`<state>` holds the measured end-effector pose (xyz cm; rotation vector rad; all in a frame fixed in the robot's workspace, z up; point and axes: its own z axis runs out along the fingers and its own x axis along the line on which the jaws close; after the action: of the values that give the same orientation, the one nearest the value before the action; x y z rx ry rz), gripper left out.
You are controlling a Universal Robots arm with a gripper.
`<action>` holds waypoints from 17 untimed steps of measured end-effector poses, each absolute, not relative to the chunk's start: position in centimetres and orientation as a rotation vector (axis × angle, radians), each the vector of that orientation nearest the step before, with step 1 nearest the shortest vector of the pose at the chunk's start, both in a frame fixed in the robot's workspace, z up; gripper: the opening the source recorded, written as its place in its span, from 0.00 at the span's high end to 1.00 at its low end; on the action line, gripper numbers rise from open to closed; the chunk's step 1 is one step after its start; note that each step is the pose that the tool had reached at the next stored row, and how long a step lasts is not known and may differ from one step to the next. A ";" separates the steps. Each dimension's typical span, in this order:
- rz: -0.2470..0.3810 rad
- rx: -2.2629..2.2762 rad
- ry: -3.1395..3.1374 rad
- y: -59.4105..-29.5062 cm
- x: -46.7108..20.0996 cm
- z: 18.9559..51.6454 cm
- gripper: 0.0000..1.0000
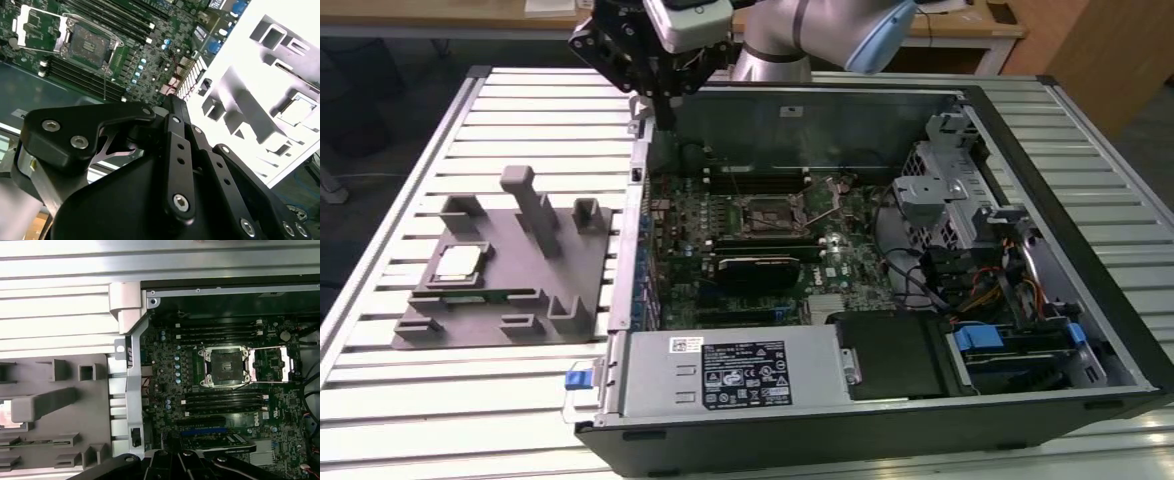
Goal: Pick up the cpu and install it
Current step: 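Reach for the cpu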
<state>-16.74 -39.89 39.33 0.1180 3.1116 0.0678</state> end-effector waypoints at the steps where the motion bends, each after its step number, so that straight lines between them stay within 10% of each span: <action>1: 0.068 0.118 3.111 -39.9 -16.9 39.3 0.89; 17: 0.068 0.118 3.110 -39.9 -19.8 39.3 0.89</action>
<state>-19.77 -39.89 39.33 0.1178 3.1104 0.0677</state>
